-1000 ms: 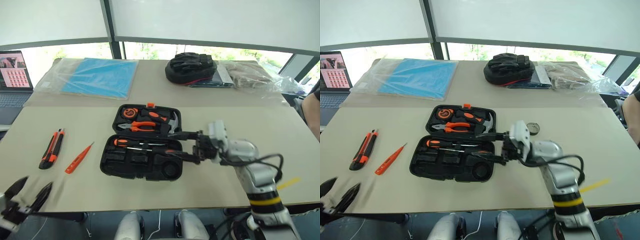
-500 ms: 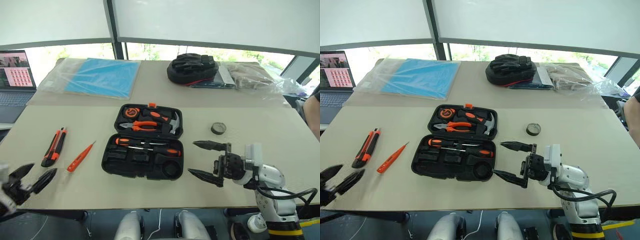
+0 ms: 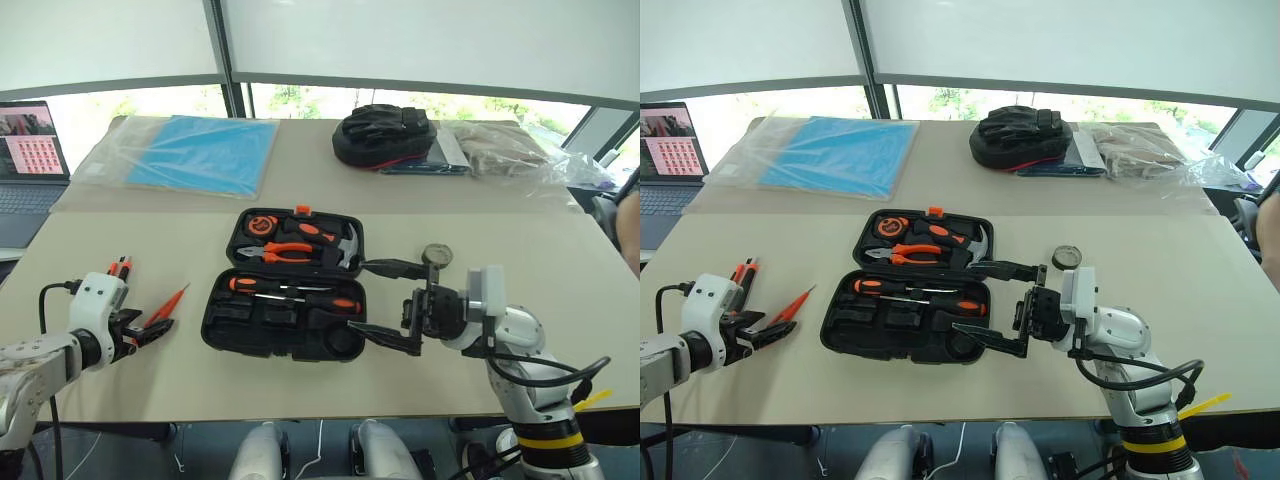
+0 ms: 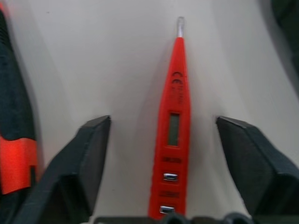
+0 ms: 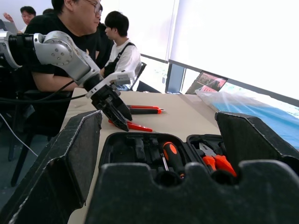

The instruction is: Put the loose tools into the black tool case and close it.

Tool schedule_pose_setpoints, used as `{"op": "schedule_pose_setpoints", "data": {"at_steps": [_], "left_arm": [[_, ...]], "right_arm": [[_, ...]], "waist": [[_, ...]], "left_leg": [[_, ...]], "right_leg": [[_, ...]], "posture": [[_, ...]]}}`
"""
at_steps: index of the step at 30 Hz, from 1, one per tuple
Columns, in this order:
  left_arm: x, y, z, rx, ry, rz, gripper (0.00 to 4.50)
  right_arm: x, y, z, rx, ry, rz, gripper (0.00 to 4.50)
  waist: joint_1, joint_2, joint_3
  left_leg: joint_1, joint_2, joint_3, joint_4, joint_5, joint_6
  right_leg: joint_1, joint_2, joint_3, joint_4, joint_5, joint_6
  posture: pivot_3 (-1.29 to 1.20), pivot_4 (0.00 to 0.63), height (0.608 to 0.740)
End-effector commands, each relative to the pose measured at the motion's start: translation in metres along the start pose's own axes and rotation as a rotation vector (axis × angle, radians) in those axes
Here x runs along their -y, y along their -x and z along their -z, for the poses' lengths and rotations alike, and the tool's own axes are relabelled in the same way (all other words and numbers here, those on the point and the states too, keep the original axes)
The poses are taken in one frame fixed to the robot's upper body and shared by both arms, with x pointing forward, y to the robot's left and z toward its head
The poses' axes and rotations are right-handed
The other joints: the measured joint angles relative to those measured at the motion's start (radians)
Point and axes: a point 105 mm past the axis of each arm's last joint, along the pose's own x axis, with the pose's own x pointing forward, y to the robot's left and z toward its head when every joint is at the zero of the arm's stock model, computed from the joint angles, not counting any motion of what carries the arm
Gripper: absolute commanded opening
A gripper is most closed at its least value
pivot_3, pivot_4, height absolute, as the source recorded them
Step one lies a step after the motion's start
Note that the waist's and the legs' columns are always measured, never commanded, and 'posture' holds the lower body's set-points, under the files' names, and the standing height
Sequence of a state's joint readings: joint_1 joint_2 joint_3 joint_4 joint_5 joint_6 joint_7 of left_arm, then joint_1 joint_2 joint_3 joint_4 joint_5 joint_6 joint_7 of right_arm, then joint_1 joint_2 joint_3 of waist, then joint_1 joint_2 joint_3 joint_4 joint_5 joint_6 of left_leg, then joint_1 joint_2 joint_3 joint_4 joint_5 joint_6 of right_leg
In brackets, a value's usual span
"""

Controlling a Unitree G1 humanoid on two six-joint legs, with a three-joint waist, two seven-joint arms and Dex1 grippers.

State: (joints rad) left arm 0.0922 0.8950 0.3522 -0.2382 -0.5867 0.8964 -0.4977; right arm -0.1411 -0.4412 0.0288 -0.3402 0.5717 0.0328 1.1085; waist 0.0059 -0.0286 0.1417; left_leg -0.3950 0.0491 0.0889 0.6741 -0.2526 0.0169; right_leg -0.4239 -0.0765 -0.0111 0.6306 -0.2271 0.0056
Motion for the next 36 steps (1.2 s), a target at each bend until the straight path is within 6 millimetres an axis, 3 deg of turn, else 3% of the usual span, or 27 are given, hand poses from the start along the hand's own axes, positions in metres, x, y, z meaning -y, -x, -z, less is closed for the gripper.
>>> {"op": "schedule_pose_setpoints", "data": {"at_steps": [1, 5, 11, 14, 17, 21, 28, 36], "left_arm": [[0.01, -0.008, 0.007, -0.016, 0.01, 0.07, 1.94], [0.008, -0.004, -0.005, 0.054, -0.043, 0.117, 0.43], [0.038, 0.027, -0.071, 0.325, -0.521, 0.445, 0.43], [0.061, 0.034, -0.078, 0.337, -0.774, 0.645, 0.43], [0.089, 0.02, -0.072, 0.24, -1.031, 0.807, 0.43], [0.106, -0.002, -0.074, 0.198, -1.118, 0.842, 0.43], [0.108, -0.032, -0.075, 0.116, -1.182, 0.758, 0.43], [0.12, -0.039, -0.07, 0.077, -1.203, 0.795, 0.43]], "right_arm": [[-0.008, -0.002, -0.007, -0.012, 0.047, -0.04, 4.5], [-0.011, 0.001, -0.006, -0.031, 0.055, -0.041, 4.5], [-0.011, 0.02, -0.008, -0.092, 0.039, -0.01, 4.5], [-0.01, 0.028, -0.007, -0.132, 0.035, -0.001, 4.5], [-0.01, 0.029, -0.004, -0.197, 0.028, -0.023, 4.5], [-0.013, 0.022, -0.001, -0.246, -0.012, -0.016, 4.5], [-0.02, 0.01, -0.001, -0.255, -0.043, -0.017, 4.5], [-0.021, 0.005, -0.003, -0.234, -0.038, -0.004, 4.5]], "waist": [[0.006, 0.0, 0.0], [0.008, 0.0, 0.0], [0.012, -0.003, 0.001], [0.012, -0.003, 0.001], [0.008, -0.002, 0.002], [0.005, -0.002, 0.002], [0.006, -0.003, 0.002], [0.008, -0.003, 0.002]], "left_leg": [[0.0, 0.0, 0.0, 0.0, 0.0, 0.0], [0.0, 0.0, 0.001, 0.0, 0.0, 0.0], [-0.004, 0.0, 0.0, 0.001, 0.0, 0.0], [-0.005, 0.0, 0.001, 0.002, 0.0, 0.0], [-0.004, 0.0, 0.003, 0.002, -0.001, 0.001], [-0.005, -0.002, 0.009, 0.003, 0.0, 0.001], [-0.006, 0.0, 0.008, 0.004, 0.0, 0.001], [-0.008, -0.001, 0.006, 0.006, 0.0, 0.001]], "right_leg": [[0.0, 0.0, 0.0, 0.0, 0.0, 0.0], [0.0, -0.001, 0.0, -0.001, 0.0, 0.0], [-0.003, -0.001, -0.001, -0.001, -0.001, -0.002], [-0.003, -0.001, -0.001, -0.002, -0.004, -0.007], [-0.002, -0.001, 0.0, -0.003, -0.004, -0.006], [-0.002, 0.003, 0.0, -0.002, 0.0, 0.001], [-0.002, 0.007, 0.001, -0.001, 0.0, 0.001], [-0.002, 0.006, 0.001, -0.001, 0.0, 0.003]], "posture": [[0.0, 0.15, 0.74], [0.0, 0.15, 0.74], [0.0, 0.15, 0.74], [0.0, 0.15, 0.74], [0.0, 0.15, 0.74], [0.0, 0.15, 0.74], [0.0, 0.15, 0.74], [0.0, 0.15, 0.74]]}}
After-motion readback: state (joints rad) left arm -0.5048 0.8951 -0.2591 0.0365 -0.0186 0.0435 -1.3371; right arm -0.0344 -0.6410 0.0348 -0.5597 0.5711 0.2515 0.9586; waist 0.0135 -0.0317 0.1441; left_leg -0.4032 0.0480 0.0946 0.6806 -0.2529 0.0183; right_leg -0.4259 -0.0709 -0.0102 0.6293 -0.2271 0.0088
